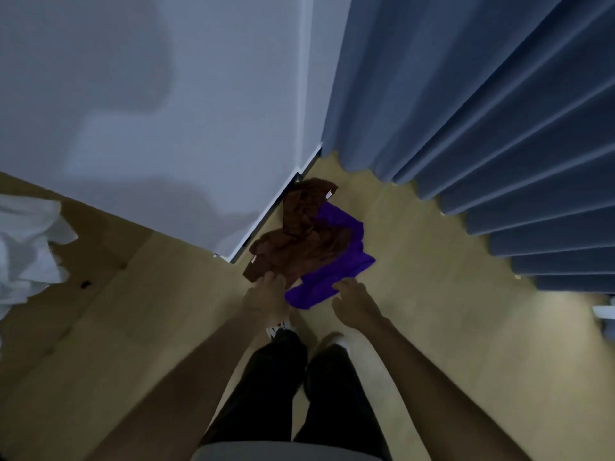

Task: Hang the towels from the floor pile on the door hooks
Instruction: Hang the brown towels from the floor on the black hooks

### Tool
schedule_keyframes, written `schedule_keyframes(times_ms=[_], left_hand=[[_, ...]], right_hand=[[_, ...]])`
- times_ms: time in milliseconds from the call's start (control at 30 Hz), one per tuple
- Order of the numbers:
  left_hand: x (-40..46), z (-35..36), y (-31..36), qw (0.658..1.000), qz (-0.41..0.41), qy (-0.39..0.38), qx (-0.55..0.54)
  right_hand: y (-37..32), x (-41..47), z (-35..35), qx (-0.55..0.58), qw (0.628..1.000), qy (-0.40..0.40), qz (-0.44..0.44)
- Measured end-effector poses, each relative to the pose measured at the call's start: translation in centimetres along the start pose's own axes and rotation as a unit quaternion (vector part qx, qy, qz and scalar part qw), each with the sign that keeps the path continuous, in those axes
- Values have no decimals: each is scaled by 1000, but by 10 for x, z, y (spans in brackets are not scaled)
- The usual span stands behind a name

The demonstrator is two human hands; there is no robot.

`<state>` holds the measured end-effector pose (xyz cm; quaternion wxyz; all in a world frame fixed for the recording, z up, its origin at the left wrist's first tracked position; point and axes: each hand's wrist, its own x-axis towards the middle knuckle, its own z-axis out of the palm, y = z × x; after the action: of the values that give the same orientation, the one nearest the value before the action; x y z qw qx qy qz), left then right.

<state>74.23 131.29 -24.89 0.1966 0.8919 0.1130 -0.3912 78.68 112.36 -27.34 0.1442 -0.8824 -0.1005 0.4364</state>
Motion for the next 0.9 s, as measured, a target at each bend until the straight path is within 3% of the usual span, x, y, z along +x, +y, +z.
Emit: schedule_keyframes(times_ms=[267,533,900], left_hand=[[111,76,-13,994,-39,-46,-90],[245,160,-34,986,-84,-44,-135],[375,274,-98,982,-103,-29,-158]], right_hand=[[54,121,54,-43,997,-58,18],[133,284,134,-135,980,-142,-32],[137,483,181,-280,950,-21,-138]])
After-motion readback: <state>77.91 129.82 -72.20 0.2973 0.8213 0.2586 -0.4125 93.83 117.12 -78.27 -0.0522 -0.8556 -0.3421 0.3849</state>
